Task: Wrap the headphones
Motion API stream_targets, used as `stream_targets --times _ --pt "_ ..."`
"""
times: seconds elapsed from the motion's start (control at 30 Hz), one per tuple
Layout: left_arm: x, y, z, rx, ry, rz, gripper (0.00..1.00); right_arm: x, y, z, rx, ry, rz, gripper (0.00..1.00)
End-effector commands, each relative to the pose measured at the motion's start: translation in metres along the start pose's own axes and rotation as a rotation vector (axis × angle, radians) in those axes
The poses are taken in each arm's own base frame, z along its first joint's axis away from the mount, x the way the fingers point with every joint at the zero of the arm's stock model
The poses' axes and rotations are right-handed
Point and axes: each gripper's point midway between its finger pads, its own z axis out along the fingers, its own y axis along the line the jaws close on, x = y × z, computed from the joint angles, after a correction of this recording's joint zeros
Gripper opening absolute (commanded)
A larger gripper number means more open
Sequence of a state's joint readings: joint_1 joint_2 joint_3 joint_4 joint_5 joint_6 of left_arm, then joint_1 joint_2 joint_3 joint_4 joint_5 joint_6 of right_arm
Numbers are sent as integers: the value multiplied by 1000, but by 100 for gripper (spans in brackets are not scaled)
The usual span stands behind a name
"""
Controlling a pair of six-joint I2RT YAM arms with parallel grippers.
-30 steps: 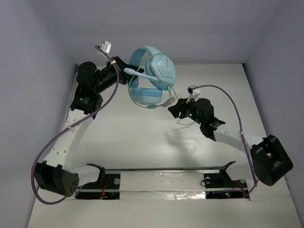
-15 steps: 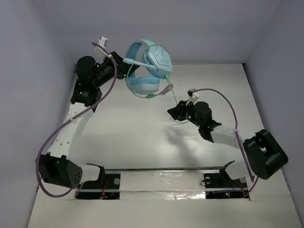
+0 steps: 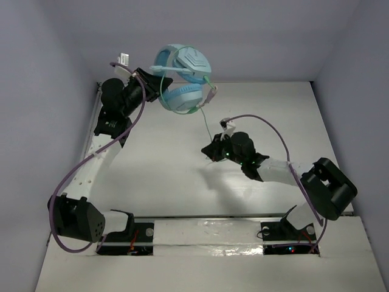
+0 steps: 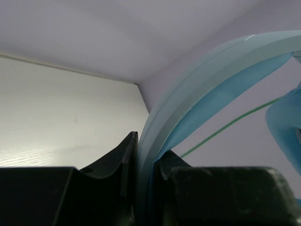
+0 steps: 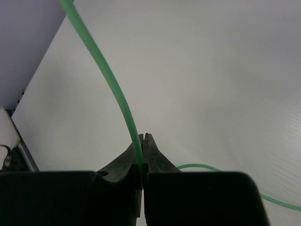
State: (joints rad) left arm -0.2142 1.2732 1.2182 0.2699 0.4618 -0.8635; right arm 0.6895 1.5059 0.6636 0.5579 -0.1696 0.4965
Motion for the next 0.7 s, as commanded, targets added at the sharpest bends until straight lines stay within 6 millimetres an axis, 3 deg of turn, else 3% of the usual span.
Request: stream_targets --times 0.0,0.03,0.07,0.1,0.17,0.2,0.23,0.27,0.33,0.47,0.53,0.57,0.67 --pt "-57 -18 -15 -19 -272 22 0 -4 39 4 -26 27 -44 0" --pt "-66 -7 -17 -76 -334 23 0 8 42 2 -8 86 -47 0" --pt "-65 5 -18 -113 -350 22 0 17 60 1 -37 120 -69 0" --pt "-69 9 -22 -131 -379 28 0 11 73 3 -43 117 -84 0" --pt "-66 23 -22 -211 -425 65 0 31 88 -4 -32 200 -128 0" --pt "-62 33 -22 -262 -425 89 0 23 95 -4 -17 197 -139 0" --pt "-66 44 -26 -336 -466 145 0 31 94 -10 9 242 -148 0" --pt "-56 52 -24 -368 -452 163 0 33 104 -18 -5 257 -163 0" --pt "-53 68 -28 -449 -478 201 0 34 105 -32 43 303 -191 0" --pt "-20 99 -25 -592 -425 311 0 18 124 -61 46 338 -249 0" --pt "0 109 -22 -628 -391 333 0 12 122 -78 84 368 -277 0" --pt "12 120 -24 -654 -367 341 0 -3 129 -83 82 346 -290 0" --pt "40 136 -27 -692 -307 386 0 -18 123 -102 131 347 -332 0"
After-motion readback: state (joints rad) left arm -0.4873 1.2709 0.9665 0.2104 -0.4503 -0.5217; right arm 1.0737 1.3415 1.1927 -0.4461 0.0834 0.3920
